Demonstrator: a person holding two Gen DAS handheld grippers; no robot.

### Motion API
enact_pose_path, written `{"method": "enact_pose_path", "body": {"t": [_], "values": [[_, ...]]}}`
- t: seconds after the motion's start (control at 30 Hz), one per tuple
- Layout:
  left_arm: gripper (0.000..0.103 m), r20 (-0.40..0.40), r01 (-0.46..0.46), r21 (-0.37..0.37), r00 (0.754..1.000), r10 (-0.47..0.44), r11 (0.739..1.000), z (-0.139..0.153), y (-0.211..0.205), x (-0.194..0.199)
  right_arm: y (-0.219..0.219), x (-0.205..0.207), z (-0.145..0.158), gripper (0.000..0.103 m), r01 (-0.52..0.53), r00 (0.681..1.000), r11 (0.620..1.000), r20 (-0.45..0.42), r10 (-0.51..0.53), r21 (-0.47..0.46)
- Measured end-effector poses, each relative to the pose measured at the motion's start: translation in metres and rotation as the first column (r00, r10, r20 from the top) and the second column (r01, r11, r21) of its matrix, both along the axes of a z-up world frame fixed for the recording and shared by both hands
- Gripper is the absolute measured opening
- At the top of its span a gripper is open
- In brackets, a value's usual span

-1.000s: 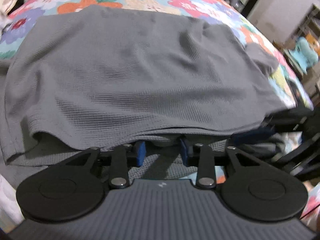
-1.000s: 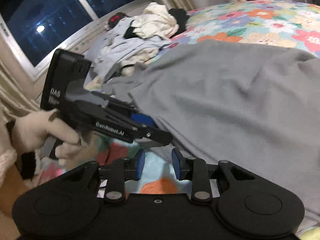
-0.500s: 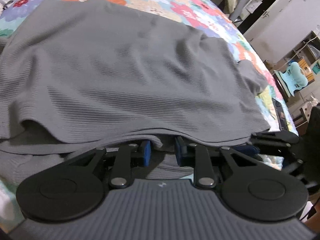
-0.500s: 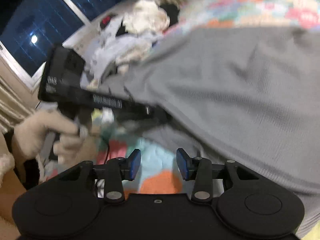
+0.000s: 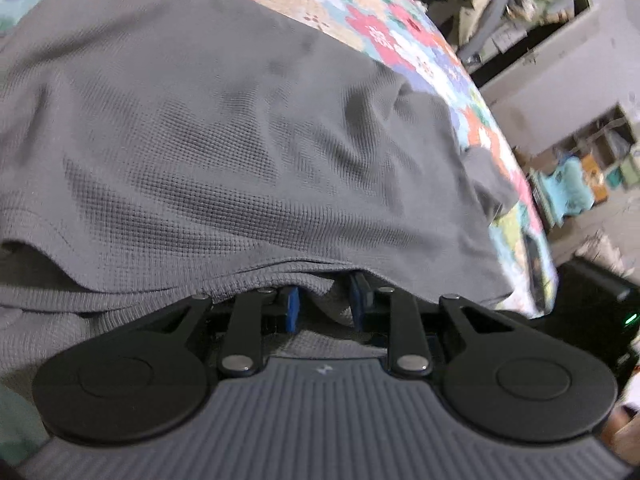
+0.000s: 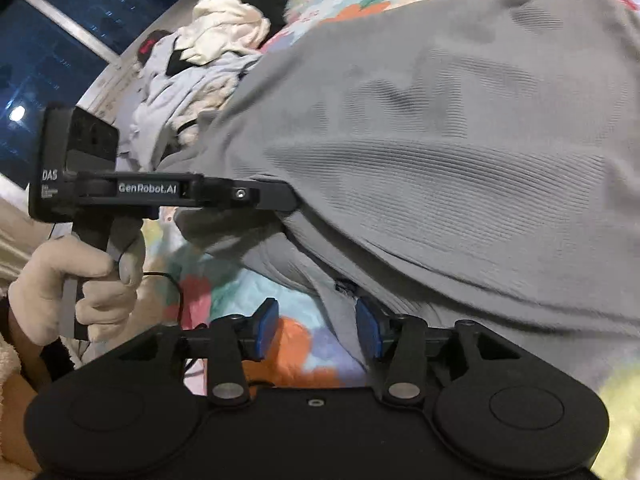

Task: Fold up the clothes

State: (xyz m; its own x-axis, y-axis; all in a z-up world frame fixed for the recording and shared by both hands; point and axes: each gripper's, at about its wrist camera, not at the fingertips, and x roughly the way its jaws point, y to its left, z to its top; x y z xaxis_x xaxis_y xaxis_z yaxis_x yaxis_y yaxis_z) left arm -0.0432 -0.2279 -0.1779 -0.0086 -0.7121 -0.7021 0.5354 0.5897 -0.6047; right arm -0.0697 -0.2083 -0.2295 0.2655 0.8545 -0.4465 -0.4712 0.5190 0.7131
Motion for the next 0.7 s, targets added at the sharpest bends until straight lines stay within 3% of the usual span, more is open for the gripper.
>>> {"method": "enact_pose_path", "body": {"t": [0.2, 0.33, 0.43, 0.53, 0.7], "values": [[0.024, -0.035, -0.054, -0.032, 0.998, 0.053, 0.998, 0.015, 0.016, 0.006, 0.039, 0.012, 0.006, 0.061, -0.065, 0.995, 0.998, 0.082, 0.063, 0.026], [0.028, 0.013, -0.050, -0.026, 0.999, 0.050, 0.998, 0.035, 0.027, -0.002, 0.061, 0.002, 0.018, 0.060, -0.149, 0.975, 0.989, 0.165, 0.148, -0.008], [0.036, 0.084, -0.057, 0.034, 0.995, 0.054, 0.998, 0.044, 0.037, -0.006, 0.066, -0.009, 0.022, 0.060, -0.222, 0.947, 0.974, 0.228, 0.228, -0.049], [0.037, 0.141, -0.075, 0.103, 0.988, 0.060, 0.992, 0.046, 0.047, -0.008, 0.062, -0.008, 0.021, 0.060, -0.291, 0.935, 0.957, 0.217, 0.281, 0.013], [0.038, 0.164, -0.108, 0.196, 0.984, 0.076, 0.975, 0.038, 0.066, -0.009, 0.061, 0.009, 0.008, 0.059, -0.234, 0.959, 0.970, 0.175, 0.221, 0.061]]}}
